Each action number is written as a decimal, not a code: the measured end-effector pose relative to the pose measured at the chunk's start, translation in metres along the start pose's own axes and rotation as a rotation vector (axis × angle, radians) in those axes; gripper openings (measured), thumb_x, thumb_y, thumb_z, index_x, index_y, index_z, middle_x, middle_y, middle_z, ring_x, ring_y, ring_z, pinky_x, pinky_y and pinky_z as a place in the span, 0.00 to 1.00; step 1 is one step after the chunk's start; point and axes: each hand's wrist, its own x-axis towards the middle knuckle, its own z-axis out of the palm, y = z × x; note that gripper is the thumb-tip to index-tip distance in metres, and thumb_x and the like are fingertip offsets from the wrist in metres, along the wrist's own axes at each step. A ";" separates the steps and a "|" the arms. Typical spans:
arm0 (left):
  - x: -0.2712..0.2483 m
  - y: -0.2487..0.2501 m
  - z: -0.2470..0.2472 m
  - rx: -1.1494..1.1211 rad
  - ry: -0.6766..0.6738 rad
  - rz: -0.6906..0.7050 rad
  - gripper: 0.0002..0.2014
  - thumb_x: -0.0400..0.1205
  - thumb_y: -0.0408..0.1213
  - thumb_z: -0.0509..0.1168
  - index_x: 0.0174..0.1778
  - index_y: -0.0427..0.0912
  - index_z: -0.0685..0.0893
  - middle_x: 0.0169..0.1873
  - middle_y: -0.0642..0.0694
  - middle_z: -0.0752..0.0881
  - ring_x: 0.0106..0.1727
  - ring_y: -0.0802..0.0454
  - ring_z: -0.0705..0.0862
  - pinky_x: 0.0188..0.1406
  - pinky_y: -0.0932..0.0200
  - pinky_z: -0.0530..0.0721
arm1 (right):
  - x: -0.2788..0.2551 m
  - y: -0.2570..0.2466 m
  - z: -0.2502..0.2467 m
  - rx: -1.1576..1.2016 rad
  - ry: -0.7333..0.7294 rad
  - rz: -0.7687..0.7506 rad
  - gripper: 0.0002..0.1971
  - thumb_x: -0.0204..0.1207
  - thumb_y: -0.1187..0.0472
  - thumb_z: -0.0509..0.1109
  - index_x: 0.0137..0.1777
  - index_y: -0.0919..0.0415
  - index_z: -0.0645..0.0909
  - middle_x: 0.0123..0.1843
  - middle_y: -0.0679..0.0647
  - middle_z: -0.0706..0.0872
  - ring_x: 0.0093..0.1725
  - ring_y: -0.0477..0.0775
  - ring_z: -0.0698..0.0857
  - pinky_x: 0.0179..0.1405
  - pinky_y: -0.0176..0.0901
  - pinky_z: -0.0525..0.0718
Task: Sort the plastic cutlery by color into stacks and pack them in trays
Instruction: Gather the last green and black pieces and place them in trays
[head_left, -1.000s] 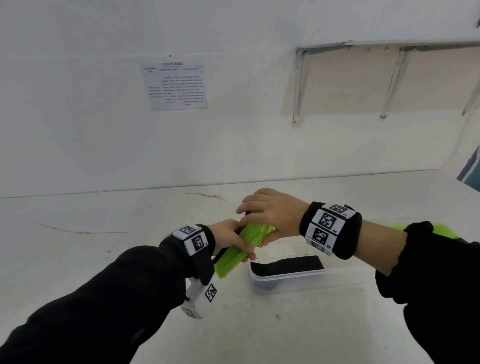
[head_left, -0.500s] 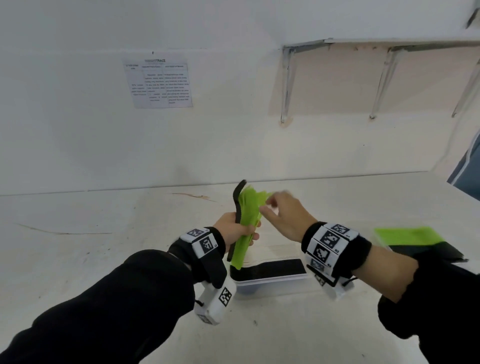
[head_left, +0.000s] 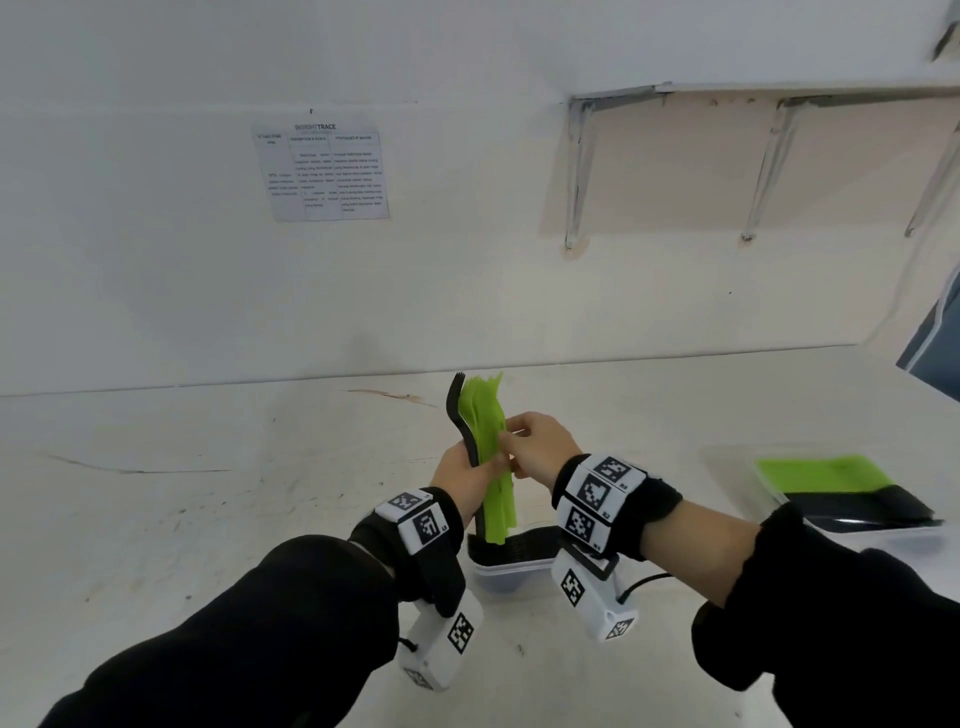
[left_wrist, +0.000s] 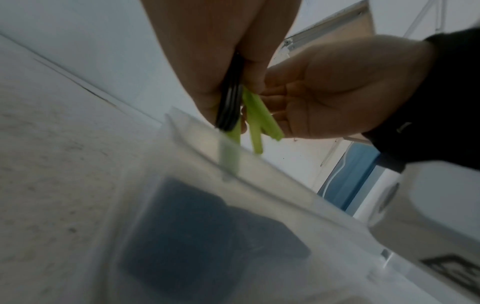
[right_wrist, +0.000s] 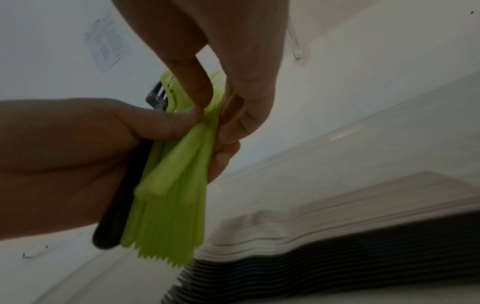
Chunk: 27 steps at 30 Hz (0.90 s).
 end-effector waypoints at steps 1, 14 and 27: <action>-0.001 -0.001 -0.003 0.030 0.007 0.006 0.12 0.82 0.25 0.61 0.62 0.32 0.79 0.45 0.36 0.86 0.44 0.42 0.83 0.56 0.43 0.82 | 0.000 -0.001 0.003 0.013 -0.001 0.005 0.14 0.79 0.61 0.63 0.62 0.63 0.79 0.50 0.58 0.85 0.47 0.60 0.86 0.57 0.55 0.85; 0.001 0.003 -0.022 -0.169 0.026 -0.091 0.16 0.84 0.28 0.58 0.67 0.27 0.75 0.53 0.30 0.83 0.41 0.42 0.83 0.49 0.46 0.83 | -0.002 -0.011 0.022 0.227 -0.078 0.054 0.12 0.77 0.72 0.63 0.59 0.68 0.82 0.38 0.53 0.84 0.45 0.61 0.85 0.56 0.57 0.85; 0.000 0.005 -0.016 -0.125 -0.131 -0.133 0.21 0.86 0.51 0.48 0.60 0.37 0.76 0.44 0.36 0.87 0.33 0.44 0.88 0.36 0.53 0.88 | -0.002 -0.003 0.019 0.317 -0.125 0.077 0.10 0.81 0.71 0.57 0.47 0.63 0.80 0.38 0.57 0.84 0.39 0.58 0.84 0.46 0.56 0.85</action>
